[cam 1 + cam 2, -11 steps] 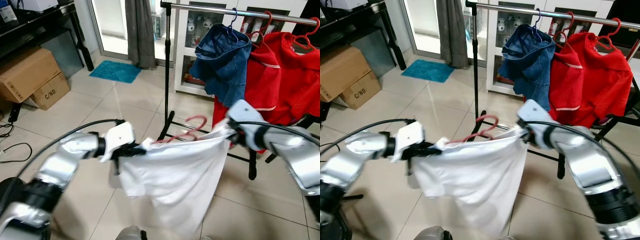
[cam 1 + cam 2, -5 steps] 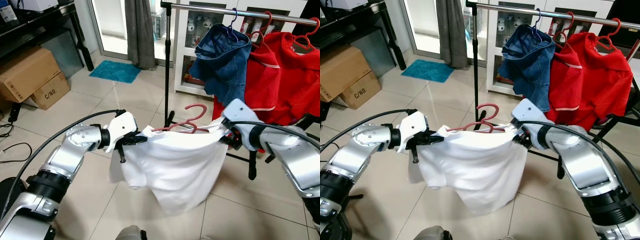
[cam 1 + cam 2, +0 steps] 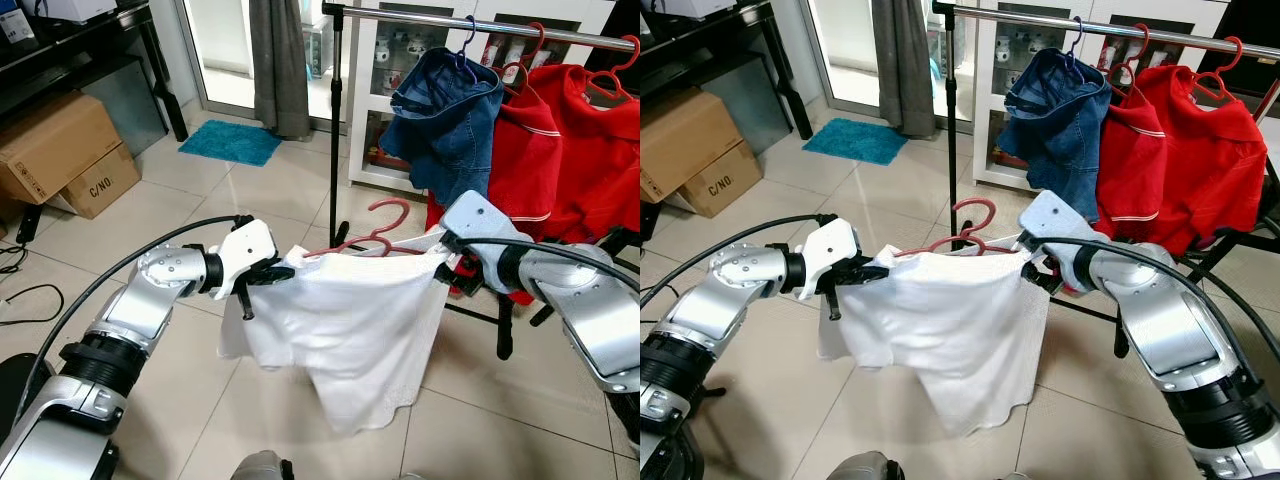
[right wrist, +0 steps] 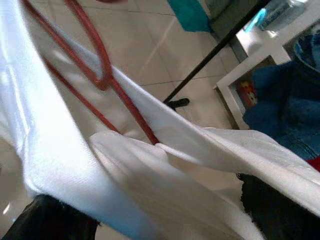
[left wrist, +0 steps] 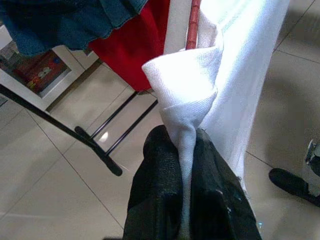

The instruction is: Hang hanger

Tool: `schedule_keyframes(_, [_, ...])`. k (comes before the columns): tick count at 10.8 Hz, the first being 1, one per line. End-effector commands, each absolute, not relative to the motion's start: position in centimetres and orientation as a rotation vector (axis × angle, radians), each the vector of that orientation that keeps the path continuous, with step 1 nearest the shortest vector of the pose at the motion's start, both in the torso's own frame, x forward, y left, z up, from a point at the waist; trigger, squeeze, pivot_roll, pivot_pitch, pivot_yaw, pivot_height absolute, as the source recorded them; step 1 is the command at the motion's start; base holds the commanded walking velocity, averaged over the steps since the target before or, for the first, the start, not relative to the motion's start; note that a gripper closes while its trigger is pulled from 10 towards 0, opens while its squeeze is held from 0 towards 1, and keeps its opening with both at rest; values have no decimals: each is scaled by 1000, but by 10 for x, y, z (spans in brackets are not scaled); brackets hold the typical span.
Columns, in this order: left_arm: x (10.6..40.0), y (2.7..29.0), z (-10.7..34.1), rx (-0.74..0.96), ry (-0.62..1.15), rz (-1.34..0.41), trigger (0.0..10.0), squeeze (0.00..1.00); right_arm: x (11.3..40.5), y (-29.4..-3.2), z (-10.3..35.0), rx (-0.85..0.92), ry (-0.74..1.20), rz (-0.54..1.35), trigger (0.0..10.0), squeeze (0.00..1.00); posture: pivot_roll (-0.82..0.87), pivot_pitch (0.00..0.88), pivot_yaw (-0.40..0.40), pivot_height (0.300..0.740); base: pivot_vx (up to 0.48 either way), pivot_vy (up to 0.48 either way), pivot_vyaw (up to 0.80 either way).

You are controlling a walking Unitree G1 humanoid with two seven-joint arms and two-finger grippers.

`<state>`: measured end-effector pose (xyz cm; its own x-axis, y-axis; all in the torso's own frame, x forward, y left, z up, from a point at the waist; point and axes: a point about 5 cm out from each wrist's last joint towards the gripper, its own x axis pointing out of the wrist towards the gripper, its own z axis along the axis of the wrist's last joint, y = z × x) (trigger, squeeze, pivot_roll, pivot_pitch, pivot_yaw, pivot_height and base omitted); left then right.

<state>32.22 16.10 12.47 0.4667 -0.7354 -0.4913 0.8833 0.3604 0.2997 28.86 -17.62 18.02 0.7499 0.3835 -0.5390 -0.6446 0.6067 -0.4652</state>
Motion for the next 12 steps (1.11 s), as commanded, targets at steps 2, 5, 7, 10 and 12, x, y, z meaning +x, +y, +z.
schedule_keyframes(2, [330, 162, 134, 604, 260, -1019, 0, 0, 282, -162, 188, -727, 350, 718, 10000, 0, -13, 0, 9, 723, 0, 0, 0])
schedule_keyframes(5, [331, 162, 134, 608, 253, -1014, 0, 0, 281, -162, 185, -767, 355, 752, 10000, 0, -12, 0, 7, 723, 0, 0, 0])
schedule_keyframes(7, [332, 159, 134, 606, 248, -1020, 0, 0, 287, -173, 182, -850, 397, 648, 10000, 0, -15, 0, 5, 723, 0, 0, 0])
schedule_keyframes(10, [333, 165, 136, 613, 249, -1001, 0, 0, 276, -190, 165, -955, 533, 693, 10000, 502, -11, 0, 3, 723, 0, 0, 0])
schedule_keyframes(12, [334, 170, 138, 626, 249, -989, 0, 0, 274, -189, 170, -894, 515, 746, 10000, 1000, -9, 0, 6, 723, 0, 0, 0])
